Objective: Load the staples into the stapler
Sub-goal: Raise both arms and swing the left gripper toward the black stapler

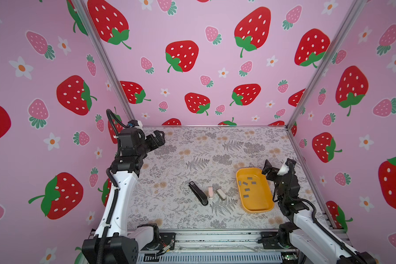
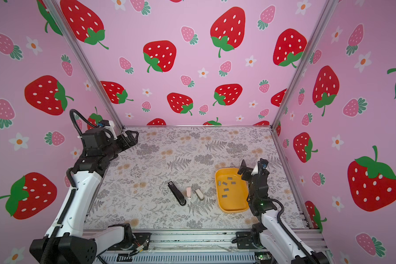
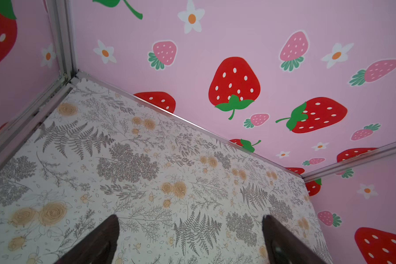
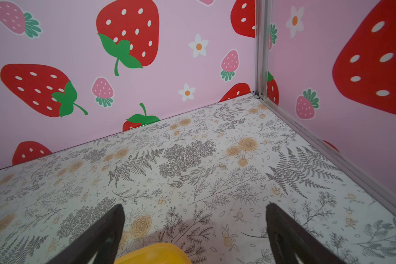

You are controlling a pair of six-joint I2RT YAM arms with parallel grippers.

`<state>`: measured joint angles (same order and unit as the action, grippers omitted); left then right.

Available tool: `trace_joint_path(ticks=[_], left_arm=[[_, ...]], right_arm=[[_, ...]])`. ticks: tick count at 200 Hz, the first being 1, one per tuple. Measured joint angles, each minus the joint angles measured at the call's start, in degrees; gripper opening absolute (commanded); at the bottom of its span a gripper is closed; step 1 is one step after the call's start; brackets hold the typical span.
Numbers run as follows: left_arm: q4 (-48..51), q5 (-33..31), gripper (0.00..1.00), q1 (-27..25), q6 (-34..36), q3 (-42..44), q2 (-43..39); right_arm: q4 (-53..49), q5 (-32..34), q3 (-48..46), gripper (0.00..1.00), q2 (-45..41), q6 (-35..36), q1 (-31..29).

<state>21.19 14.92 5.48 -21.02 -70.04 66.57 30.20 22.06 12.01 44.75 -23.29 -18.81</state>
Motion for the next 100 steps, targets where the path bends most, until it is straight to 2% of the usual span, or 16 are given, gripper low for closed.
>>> trace_joint_path(ticks=[9,27,35,54,80,100], left_arm=[[-0.7,1.4,0.99,0.0,2.6,0.5,-1.0],[-6.9,4.5,1.00,-0.7,8.5,4.3,-4.4],[-10.1,5.9,0.97,-1.1,11.3,6.5,-5.8],[-15.5,12.8,0.93,-2.4,21.9,10.5,-6.8],[-15.2,20.2,0.80,-4.4,36.3,11.2,-2.8],[-8.9,24.0,0.79,-7.8,49.6,10.2,2.1]], right_arm=[[1.0,1.2,-1.5,0.96,0.0,0.0,0.0],[0.9,2.6,-3.5,0.99,0.3,0.1,-0.4],[1.4,3.2,-4.1,0.99,0.0,0.2,-0.6],[3.5,4.3,-6.0,1.00,-1.8,0.2,-0.6],[6.2,4.5,-7.5,0.97,-2.6,0.2,-0.8],[7.8,4.5,-7.5,0.97,-1.6,0.3,-1.7]])
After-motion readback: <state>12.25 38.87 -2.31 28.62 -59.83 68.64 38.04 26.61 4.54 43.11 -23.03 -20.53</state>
